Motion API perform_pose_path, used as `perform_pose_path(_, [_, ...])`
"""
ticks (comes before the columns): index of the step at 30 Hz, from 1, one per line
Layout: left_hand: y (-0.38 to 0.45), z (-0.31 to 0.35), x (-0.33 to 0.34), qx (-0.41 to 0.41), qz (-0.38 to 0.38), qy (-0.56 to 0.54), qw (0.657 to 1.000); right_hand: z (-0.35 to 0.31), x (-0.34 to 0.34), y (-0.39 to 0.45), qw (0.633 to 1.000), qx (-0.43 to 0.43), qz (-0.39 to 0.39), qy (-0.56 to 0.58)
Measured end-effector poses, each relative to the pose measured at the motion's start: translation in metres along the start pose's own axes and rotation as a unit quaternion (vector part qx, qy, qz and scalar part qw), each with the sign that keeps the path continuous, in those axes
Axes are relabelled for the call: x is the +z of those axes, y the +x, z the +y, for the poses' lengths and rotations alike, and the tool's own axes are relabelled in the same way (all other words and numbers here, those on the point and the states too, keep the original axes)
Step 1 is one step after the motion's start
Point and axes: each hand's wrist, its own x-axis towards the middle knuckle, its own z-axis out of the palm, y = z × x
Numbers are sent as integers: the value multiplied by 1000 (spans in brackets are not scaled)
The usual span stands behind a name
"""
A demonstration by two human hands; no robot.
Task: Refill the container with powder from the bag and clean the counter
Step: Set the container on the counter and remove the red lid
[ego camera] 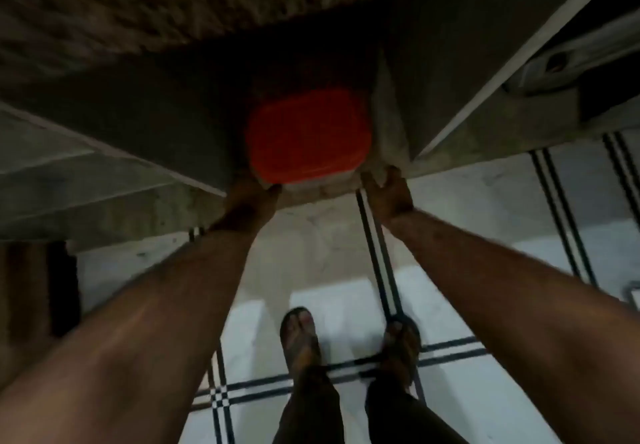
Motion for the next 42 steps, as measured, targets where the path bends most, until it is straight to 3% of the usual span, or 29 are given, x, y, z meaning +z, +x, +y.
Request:
perform_pose_path(3, [40, -5, 31, -46, -43, -123, 990, 1, 20, 70, 997, -5, 27, 67])
perform_pose_path(7, [72, -22, 64, -96, -67, -263, 958, -7, 42, 125, 983, 30, -75, 167])
perform_pose_path(10, [83, -36, 70, -119, -47, -363, 923, -3, 53, 136, 989, 16, -70, 126])
perform_pose_path(12, [76, -46, 68, -125, -30, -370, 920, 11, 52, 126, 989, 34, -99, 107])
perform_pose_path(14, [45, -53, 59, -130, -19, -349, 928, 27, 47, 93, 986, 51, -112, 113])
perform_pose_path(19, [-84, -77, 18, -205, -92, -320, 920, 55, 16, -45, 993, 99, 35, 59])
perform_pose_path(26, [-281, -33, -89, -265, -134, -327, 897, 6, -97, -245, 997, 61, 34, 15])
perform_pose_path(31, [-392, 39, -181, -197, -117, -346, 910, -56, -187, -350, 994, 38, 56, 84])
perform_pose_path(36, [-467, 107, -270, -104, -58, -356, 927, -128, -262, -425, 985, 16, -25, 171])
perform_pose_path(42, [-520, 171, -362, 12, 55, -361, 931, -219, -305, -482, 967, -136, -11, 216])
